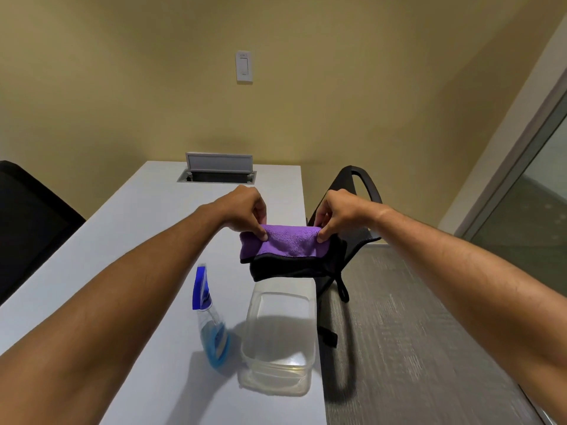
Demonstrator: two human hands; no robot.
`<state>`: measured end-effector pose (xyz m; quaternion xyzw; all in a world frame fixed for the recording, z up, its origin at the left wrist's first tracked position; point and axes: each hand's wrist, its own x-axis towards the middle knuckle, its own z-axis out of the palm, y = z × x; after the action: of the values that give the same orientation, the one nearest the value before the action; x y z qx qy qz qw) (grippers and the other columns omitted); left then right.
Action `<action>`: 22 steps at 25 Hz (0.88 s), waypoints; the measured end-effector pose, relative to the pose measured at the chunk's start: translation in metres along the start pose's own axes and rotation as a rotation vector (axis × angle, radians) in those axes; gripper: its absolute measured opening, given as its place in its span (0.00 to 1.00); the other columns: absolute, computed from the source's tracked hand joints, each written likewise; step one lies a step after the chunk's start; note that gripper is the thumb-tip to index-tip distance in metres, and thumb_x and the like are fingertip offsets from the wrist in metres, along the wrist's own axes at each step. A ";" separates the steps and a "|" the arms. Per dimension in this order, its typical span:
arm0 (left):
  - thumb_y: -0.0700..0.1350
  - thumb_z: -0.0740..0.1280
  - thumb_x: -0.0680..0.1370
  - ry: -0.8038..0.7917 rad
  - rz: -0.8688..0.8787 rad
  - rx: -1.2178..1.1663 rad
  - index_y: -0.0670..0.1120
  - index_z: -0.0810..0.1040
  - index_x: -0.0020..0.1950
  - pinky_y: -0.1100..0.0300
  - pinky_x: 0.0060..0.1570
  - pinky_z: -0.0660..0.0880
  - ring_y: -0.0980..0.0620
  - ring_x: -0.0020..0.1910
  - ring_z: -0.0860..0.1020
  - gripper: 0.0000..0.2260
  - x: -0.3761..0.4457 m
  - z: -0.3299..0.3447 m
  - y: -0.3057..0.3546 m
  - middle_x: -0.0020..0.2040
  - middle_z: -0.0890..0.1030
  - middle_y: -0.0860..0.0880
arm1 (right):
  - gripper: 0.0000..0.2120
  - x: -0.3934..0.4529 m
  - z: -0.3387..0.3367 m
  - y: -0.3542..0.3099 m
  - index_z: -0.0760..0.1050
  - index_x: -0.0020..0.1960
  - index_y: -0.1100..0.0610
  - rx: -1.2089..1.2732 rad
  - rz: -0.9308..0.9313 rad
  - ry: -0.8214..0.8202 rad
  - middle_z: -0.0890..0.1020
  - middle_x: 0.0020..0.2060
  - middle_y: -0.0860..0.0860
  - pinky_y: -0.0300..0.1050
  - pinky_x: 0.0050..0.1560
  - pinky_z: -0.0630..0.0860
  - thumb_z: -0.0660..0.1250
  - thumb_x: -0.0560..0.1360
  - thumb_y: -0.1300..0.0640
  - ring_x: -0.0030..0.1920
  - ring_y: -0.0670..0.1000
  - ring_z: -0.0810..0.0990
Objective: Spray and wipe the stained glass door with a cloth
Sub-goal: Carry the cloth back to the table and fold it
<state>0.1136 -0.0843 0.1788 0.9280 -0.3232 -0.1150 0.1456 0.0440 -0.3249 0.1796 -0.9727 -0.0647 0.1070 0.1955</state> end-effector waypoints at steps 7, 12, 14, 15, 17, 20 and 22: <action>0.48 0.81 0.65 -0.062 -0.012 -0.066 0.47 0.83 0.40 0.61 0.39 0.79 0.53 0.40 0.80 0.11 0.018 0.026 -0.011 0.38 0.83 0.51 | 0.11 0.004 0.024 0.006 0.85 0.41 0.57 0.090 0.165 0.010 0.85 0.35 0.50 0.38 0.36 0.81 0.83 0.62 0.56 0.39 0.48 0.85; 0.47 0.81 0.66 -0.098 -0.045 -0.086 0.43 0.85 0.44 0.59 0.40 0.79 0.51 0.42 0.80 0.12 0.026 0.044 -0.012 0.39 0.83 0.49 | 0.08 0.004 0.048 0.014 0.84 0.40 0.58 0.215 0.274 0.025 0.85 0.35 0.52 0.37 0.36 0.82 0.81 0.65 0.59 0.38 0.49 0.85; 0.47 0.81 0.65 -0.097 -0.081 -0.102 0.42 0.85 0.44 0.58 0.43 0.80 0.49 0.44 0.81 0.13 0.030 0.052 -0.011 0.40 0.83 0.47 | 0.07 0.005 0.058 0.019 0.84 0.39 0.60 0.302 0.332 0.041 0.86 0.36 0.55 0.43 0.41 0.84 0.81 0.65 0.60 0.38 0.50 0.86; 0.47 0.81 0.65 -0.094 -0.109 -0.118 0.42 0.84 0.43 0.57 0.43 0.80 0.49 0.45 0.81 0.13 0.032 0.057 -0.010 0.40 0.83 0.47 | 0.07 0.006 0.063 0.021 0.84 0.39 0.60 0.351 0.360 0.052 0.86 0.36 0.55 0.45 0.42 0.84 0.81 0.65 0.60 0.38 0.51 0.86; 0.46 0.81 0.65 -0.082 -0.176 -0.164 0.40 0.84 0.43 0.55 0.46 0.80 0.47 0.46 0.82 0.14 0.036 0.066 -0.009 0.41 0.84 0.45 | 0.07 0.009 0.076 0.025 0.84 0.37 0.61 0.451 0.419 0.087 0.86 0.36 0.57 0.47 0.44 0.85 0.81 0.64 0.61 0.38 0.52 0.86; 0.44 0.82 0.64 -0.065 -0.295 -0.243 0.38 0.84 0.42 0.51 0.50 0.81 0.44 0.50 0.83 0.15 0.038 0.084 -0.012 0.45 0.85 0.41 | 0.11 0.020 0.098 0.028 0.84 0.41 0.66 0.557 0.505 0.094 0.86 0.40 0.62 0.54 0.47 0.84 0.82 0.62 0.63 0.40 0.58 0.86; 0.44 0.82 0.63 -0.061 -0.374 -0.295 0.37 0.83 0.42 0.49 0.52 0.81 0.43 0.51 0.83 0.15 0.038 0.095 -0.015 0.47 0.85 0.39 | 0.14 0.029 0.112 0.031 0.83 0.43 0.69 0.623 0.548 0.085 0.85 0.40 0.63 0.56 0.46 0.84 0.82 0.62 0.64 0.40 0.59 0.86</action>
<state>0.1220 -0.1151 0.0808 0.9364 -0.1296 -0.2139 0.2461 0.0485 -0.3068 0.0610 -0.8518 0.2403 0.1293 0.4471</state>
